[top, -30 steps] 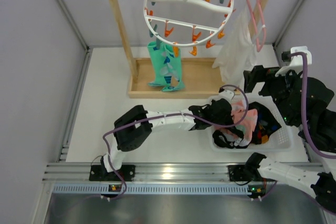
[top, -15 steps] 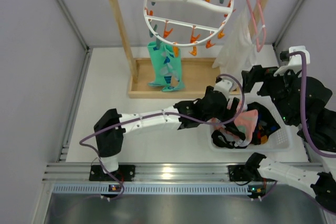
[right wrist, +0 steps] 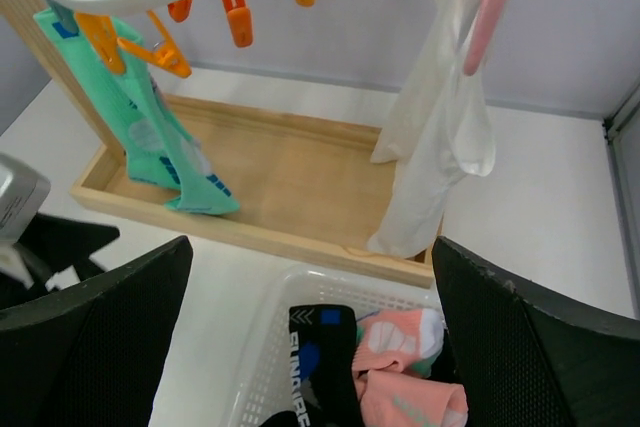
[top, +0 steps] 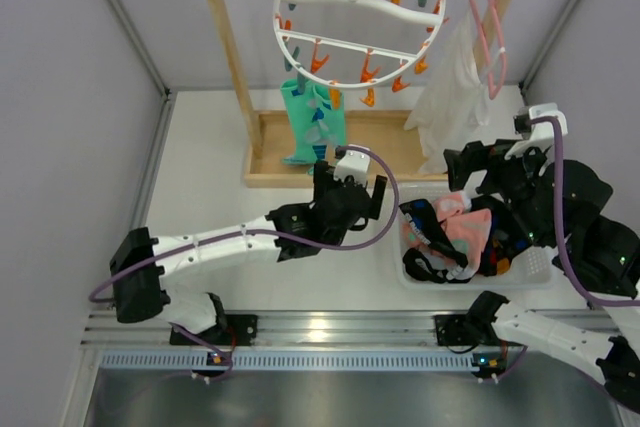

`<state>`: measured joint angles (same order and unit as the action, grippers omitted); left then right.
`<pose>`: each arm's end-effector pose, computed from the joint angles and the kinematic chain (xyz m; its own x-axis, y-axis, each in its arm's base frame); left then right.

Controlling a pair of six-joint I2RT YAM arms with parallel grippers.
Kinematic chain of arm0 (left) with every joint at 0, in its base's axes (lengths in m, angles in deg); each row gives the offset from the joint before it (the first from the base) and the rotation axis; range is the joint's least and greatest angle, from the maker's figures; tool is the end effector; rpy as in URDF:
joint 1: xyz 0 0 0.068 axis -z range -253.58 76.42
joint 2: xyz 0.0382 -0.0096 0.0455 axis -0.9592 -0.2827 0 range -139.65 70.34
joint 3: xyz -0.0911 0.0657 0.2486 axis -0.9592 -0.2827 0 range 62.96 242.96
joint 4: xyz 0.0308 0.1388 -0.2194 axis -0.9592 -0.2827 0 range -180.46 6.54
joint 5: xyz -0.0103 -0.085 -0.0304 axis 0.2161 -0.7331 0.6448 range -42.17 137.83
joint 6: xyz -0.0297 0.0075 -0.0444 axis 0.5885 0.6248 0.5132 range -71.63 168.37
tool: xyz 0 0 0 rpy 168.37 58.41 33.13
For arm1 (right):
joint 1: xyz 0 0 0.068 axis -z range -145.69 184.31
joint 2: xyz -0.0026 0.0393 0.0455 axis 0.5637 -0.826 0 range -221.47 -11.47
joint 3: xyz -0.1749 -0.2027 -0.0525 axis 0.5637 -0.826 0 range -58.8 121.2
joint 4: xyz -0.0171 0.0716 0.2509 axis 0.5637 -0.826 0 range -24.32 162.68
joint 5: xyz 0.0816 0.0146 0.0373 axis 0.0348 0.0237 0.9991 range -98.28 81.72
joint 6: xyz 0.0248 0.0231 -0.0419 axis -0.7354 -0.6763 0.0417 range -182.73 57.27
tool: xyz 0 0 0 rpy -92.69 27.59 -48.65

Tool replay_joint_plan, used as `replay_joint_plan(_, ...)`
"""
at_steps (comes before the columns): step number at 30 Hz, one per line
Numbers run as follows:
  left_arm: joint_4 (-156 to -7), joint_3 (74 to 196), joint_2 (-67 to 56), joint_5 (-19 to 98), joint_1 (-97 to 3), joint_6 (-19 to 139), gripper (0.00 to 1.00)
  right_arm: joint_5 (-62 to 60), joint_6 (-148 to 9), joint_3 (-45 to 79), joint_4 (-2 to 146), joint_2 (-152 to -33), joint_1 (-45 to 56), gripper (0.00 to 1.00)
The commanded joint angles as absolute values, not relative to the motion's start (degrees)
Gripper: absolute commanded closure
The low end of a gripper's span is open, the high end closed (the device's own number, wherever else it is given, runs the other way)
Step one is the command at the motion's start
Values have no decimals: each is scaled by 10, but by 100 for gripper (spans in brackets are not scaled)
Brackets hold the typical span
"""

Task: Remove the socks clipped to the hanger

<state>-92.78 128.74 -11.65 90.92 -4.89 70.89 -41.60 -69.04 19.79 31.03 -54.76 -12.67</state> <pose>0.1409 -0.2943 0.3209 -0.3195 0.0493 -0.9463 0.3614 0.9295 -0.0736 0.0800 0.0570 0.4736 -0.1014 0.0261 -0.9945 -0.2287 0.9723 0.0488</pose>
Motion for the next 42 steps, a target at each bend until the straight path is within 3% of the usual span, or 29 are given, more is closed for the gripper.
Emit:
replay_joint_plan(1,-900,1269,-120,997,-91,695,2,-362,-701,173,380,-537,-122,1)
replay_joint_plan(11,-687,1255,-232,956,-190,571,3,-281,-720,90,437,-526,-123,1)
replay_joint_plan(15,-628,1250,-269,933,-220,543,13,-232,-724,47,484,-508,-122,1)
replay_joint_plan(17,-613,1250,-290,934,-220,528,26,-220,-724,38,502,-507,-122,1)
replay_joint_plan(21,-576,1252,-314,945,-221,513,30,-209,-725,56,525,-526,-122,1)
replay_joint_plan(23,-573,1252,-315,949,-220,515,43,-194,-720,79,528,-551,-123,1)
replay_joint_plan(25,-570,1248,-311,956,-220,527,77,-180,-716,97,531,-581,-123,1)
replay_joint_plan(28,-572,1233,-293,974,-215,542,100,-168,-711,135,531,-623,-123,0)
replay_joint_plan(34,-572,1196,-245,1017,-185,556,100,-126,-708,228,513,-729,-122,1)
replay_joint_plan(42,-574,1154,-195,1026,-163,576,100,-85,-714,302,527,-825,-123,11)
